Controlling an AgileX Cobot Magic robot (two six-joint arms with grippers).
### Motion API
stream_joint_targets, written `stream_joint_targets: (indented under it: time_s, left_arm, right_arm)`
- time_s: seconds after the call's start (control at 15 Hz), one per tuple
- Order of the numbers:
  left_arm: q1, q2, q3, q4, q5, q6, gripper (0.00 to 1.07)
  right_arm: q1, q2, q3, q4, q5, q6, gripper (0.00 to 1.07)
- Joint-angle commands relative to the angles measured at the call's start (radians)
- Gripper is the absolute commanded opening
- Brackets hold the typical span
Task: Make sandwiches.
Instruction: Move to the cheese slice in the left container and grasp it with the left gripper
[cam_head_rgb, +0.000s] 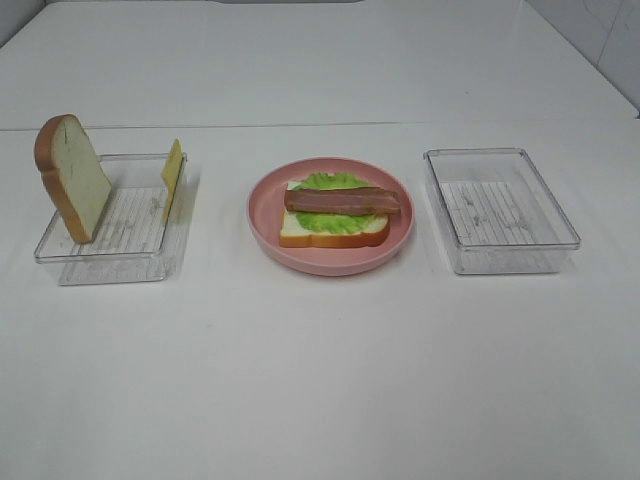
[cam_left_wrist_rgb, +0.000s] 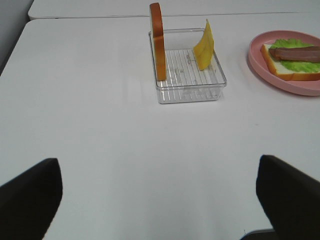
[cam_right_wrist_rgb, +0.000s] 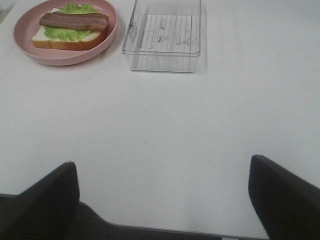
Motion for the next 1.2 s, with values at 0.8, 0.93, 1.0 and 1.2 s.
stream_joint_targets:
  time_s: [0.8, 0.93, 1.0, 1.2]
  left_arm:
    - [-0.006, 1.038, -0.764, 0.0, 0.233, -0.035, 0.99]
    - [-0.006, 1.18, -0.909, 0.001, 0.233, -0.008, 0.99]
    - [-0.01, 1.322, -1.027, -0.006, 0.233, -0.001, 0.99]
    - [-0.107, 1.547, -1.181, 0.024, 0.234, -0.053, 0.99]
  right_arm:
    - [-0.005, -0.029, 0.002, 0.0, -0.006, -0.007, 0.89]
    - [-0.005, -0.029, 0.002, 0.0, -0.006, -0.007, 0.89]
    - [-0.005, -0.029, 0.002, 0.0, -0.006, -0.007, 0.89]
    - [-0.005, -0.029, 0.002, 0.0, -0.006, -0.007, 0.89]
